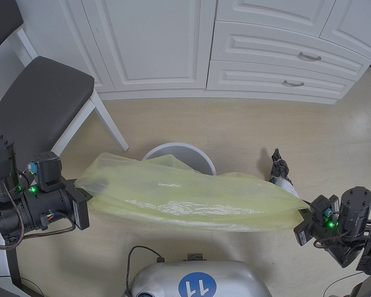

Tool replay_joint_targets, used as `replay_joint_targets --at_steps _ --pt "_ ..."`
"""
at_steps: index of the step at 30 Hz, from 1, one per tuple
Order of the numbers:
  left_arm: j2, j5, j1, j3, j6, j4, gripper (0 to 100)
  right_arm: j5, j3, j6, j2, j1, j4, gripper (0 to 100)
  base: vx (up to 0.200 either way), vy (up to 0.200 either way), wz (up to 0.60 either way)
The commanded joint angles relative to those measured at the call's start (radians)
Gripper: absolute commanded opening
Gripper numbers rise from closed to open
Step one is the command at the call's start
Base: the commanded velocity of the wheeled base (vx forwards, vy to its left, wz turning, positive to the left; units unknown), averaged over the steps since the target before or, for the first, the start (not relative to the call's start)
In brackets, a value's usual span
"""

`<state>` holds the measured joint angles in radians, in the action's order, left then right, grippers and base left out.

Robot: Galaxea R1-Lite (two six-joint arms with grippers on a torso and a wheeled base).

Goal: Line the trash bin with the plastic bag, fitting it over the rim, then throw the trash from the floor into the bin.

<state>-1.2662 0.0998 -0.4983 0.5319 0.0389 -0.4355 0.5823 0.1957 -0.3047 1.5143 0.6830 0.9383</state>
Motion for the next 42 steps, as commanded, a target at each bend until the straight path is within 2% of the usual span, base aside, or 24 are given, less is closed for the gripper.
replay_joint_targets --at_steps 1,4,5,7,9,11,12,15,20,27,31,37,42 --pt "0.018 0.008 0.006 -0.01 0.002 -0.005 0 0.001 0.01 0.012 0.015 0.001 0.002 0 0.0 0.0 0.0" --pt "-0.002 0.005 -0.025 -0.029 0.013 -0.003 0 -0.006 0.024 0.058 0.02 0.001 0.017 0 0.0 0.0 0.0" --pt "-0.022 -0.008 -0.072 -0.049 0.032 -0.009 0 -0.032 0.036 0.093 0.015 0.001 0.039 0 0.0 0.0 0.0" --pt "-0.033 -0.035 -0.094 -0.058 0.047 -0.02 0 -0.09 0.051 0.125 0.006 -0.002 0.066 0 0.0 0.0 0.0" --pt "-0.042 -0.078 -0.094 -0.061 0.049 -0.04 0 -0.137 0.067 0.17 0.004 -0.023 0.083 0 0.0 0.0 0.0" --pt "-0.042 -0.078 -0.094 -0.061 0.049 -0.04 0 -0.137 0.067 0.17 0.004 -0.023 0.083 0 0.0 0.0 0.0" --pt "-0.047 -0.117 -0.075 -0.05 0.036 -0.078 0 -0.151 0.091 0.216 0.012 -0.031 0.085 0 0.0 0.0 0.0" --pt "-0.047 -0.112 -0.017 -0.046 0.035 -0.123 0 -0.15 0.102 0.234 0.012 -0.033 0.085 0 0.0 0.0 0.0" --pt "-0.067 -0.106 0.049 -0.041 0.035 -0.172 0 -0.139 0.103 0.23 0.007 -0.037 0.079 0 0.0 0.0 0.0" --pt "-0.076 -0.098 0.09 -0.041 0.039 -0.189 0 -0.137 0.116 0.226 0.021 -0.074 0.071 0 0.0 0.0 0.0" --pt "-0.081 -0.074 0.093 -0.041 0.039 -0.19 0 -0.131 0.106 0.217 0.037 -0.082 0.071 0 0.0 0.0 0.0" --pt "-0.084 -0.071 0.093 -0.041 0.041 -0.19 0 -0.116 0.073 0.147 0.076 -0.106 0.073 0 0.0 0.0 0.0" --pt "-0.101 -0.071 0.093 -0.041 0.045 -0.204 0 -0.116 0.06 0.13 0.09 -0.106 0.073 0 0.0 0.0 0.0"
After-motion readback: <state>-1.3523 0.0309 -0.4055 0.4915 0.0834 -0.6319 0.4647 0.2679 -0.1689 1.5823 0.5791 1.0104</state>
